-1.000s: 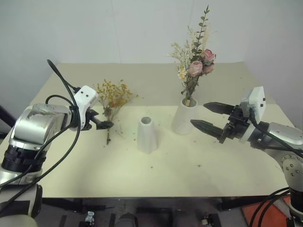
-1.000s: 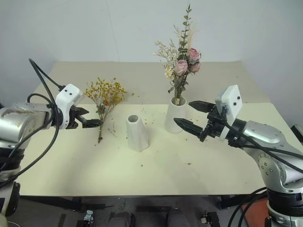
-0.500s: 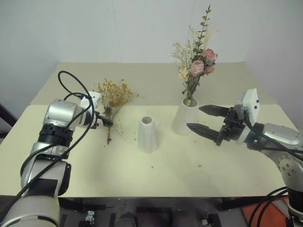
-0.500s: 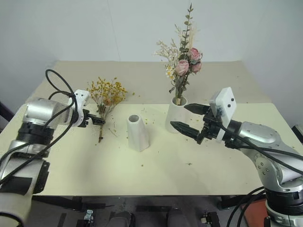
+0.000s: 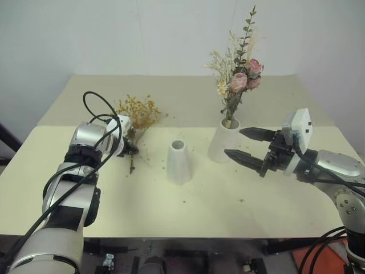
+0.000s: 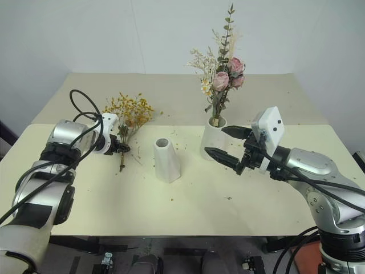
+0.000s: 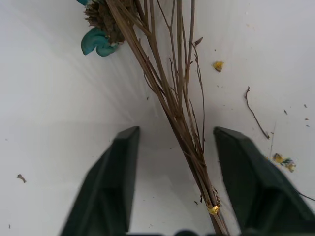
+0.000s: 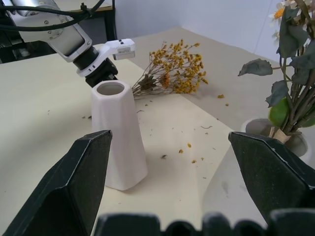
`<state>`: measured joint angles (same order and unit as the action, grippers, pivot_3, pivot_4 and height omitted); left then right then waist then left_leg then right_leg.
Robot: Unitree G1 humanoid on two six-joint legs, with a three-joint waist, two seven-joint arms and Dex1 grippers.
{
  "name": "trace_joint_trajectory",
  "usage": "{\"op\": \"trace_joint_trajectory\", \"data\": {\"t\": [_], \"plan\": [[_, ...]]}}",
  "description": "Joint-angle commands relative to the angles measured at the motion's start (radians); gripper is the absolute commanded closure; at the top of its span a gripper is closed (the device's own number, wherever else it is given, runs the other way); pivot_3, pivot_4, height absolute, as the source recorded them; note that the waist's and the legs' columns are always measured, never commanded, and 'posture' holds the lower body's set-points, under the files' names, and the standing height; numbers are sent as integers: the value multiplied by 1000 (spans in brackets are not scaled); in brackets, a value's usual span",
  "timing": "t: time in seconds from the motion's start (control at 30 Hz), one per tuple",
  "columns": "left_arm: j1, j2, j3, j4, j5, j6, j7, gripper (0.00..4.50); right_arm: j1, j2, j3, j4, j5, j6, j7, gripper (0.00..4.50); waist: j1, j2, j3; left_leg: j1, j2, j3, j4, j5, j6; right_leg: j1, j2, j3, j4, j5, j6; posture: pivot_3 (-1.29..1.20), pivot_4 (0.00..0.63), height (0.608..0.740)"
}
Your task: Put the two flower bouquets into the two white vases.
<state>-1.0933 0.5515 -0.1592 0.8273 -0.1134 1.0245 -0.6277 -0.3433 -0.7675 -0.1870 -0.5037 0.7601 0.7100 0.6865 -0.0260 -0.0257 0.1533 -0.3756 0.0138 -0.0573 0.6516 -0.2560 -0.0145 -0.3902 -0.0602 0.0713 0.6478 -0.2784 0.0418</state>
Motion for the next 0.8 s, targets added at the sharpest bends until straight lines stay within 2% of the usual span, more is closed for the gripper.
{"op": "trace_joint_trajectory", "data": {"t": [0.03, 0.17, 0.3, 0.47, 0.63, 0.8], "plan": [[-24, 2, 2, 6, 22, -8, -17, 3255, -4, -3, -26, -29, 7, -15, 3, 0, 1, 0, 0, 0, 0, 0, 0, 0, 0, 0, 0, 0, 0, 0, 0, 0, 150, 740], [-19, 20, 17, -8, 33, -2, -12, 4490, -1, -9, -25, -26, 3, -16, 13, 0, 4, 0, 0, 0, 0, 0, 0, 0, 0, 0, 0, 0, 0, 0, 0, 0, 150, 740], [-17, 45, 43, -44, 30, 8, -3, 4490, -5, -11, -22, -20, 0, -17, 21, 0, 3, 0, 0, 0, 0, 0, 0, 0, 0, 0, 0, 0, 0, 0, 0, 0, 150, 740], [17, 80, 106, -207, -17, -45, -38, 4490, -3, -17, -19, -2, -16, -29, 44, 0, 6, 0, 0, -1, 0, -1, 1, 0, 0, 0, 0, 0, 0, 0, 0, 0, 150, 740], [81, 87, 256, -450, -143, -149, -106, 4490, 18, -27, -43, 28, -37, -48, 71, 0, 10, 0, 0, -2, 1, -1, 2, 0, 0, 0, 0, -1, 0, 0, 0, 0, 150, 740], [133, 41, 378, -651, -291, -213, -151, 4490, 52, -36, -71, 45, -46, -78, 110, 0, 12, 0, 0, -3, 1, -1, 3, 0, 0, 0, -1, -1, 0, 0, 0, 0, 150, 740]]}}
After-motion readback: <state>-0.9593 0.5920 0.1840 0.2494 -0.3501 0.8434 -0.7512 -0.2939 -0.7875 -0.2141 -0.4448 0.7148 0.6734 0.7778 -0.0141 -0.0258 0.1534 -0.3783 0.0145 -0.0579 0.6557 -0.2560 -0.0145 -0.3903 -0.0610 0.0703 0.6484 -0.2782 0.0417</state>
